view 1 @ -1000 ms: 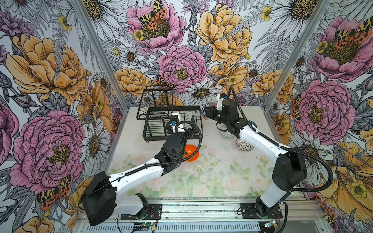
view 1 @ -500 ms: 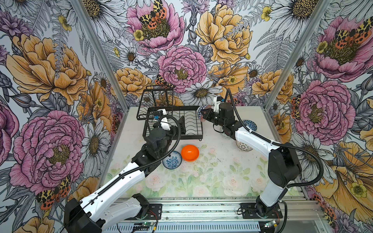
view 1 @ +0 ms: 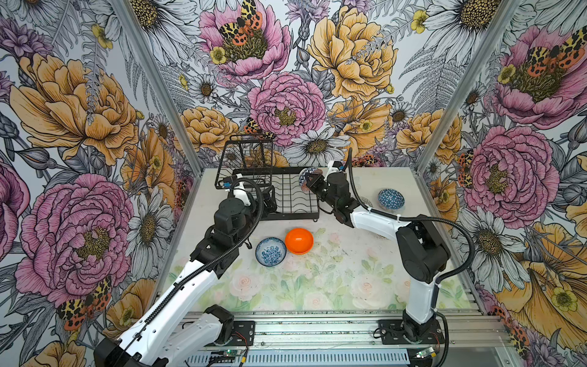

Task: Load bowls into a dish rack
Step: Place the bowl in the dish rack.

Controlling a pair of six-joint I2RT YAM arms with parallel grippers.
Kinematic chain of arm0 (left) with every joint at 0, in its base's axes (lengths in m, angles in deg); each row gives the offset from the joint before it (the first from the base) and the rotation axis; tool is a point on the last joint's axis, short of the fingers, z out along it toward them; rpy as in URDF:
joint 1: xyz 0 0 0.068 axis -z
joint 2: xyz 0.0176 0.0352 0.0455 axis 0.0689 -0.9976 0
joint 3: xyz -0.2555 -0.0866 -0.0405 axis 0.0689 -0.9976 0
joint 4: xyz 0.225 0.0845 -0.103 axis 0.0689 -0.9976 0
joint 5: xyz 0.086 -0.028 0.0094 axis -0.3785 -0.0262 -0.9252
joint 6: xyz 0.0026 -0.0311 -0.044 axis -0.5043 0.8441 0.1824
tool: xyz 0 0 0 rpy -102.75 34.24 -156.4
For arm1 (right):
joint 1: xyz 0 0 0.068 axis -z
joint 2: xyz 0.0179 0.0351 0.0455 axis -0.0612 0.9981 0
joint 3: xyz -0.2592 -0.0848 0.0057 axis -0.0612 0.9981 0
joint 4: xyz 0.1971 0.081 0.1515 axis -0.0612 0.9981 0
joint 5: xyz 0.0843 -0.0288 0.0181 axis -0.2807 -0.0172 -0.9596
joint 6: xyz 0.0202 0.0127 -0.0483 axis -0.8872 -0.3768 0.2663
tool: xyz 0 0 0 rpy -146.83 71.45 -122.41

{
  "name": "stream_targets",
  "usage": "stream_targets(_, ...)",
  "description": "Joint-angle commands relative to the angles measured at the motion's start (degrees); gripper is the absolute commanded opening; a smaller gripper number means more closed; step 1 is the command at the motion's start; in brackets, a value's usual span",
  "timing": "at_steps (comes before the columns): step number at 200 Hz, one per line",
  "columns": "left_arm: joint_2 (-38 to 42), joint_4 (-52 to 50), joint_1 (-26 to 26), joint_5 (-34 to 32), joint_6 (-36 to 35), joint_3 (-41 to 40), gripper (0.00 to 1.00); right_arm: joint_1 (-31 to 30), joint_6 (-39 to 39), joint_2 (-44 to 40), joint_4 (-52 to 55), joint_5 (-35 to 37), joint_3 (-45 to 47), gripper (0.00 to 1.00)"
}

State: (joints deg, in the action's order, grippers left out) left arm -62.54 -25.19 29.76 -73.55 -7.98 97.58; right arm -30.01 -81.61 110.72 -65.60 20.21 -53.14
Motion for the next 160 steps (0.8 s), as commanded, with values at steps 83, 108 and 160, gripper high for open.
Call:
stream_targets(83,-3.1,0.8,-11.9,16.7,4.3,2.9,0.99,-3.5,-8.6,18.5,-19.3,10.2,-18.8,0.00)
stream_targets(108,-2.7,1.2,-13.4,17.3,4.5,2.6,0.99,-4.3,-10.0,23.6,-19.0,9.7,-26.0,0.00)
stream_targets(160,-3.7,0.3,-13.8,17.2,3.5,4.0,0.99,-5.3,-11.6,30.8,-16.4,10.4,-36.5,0.00)
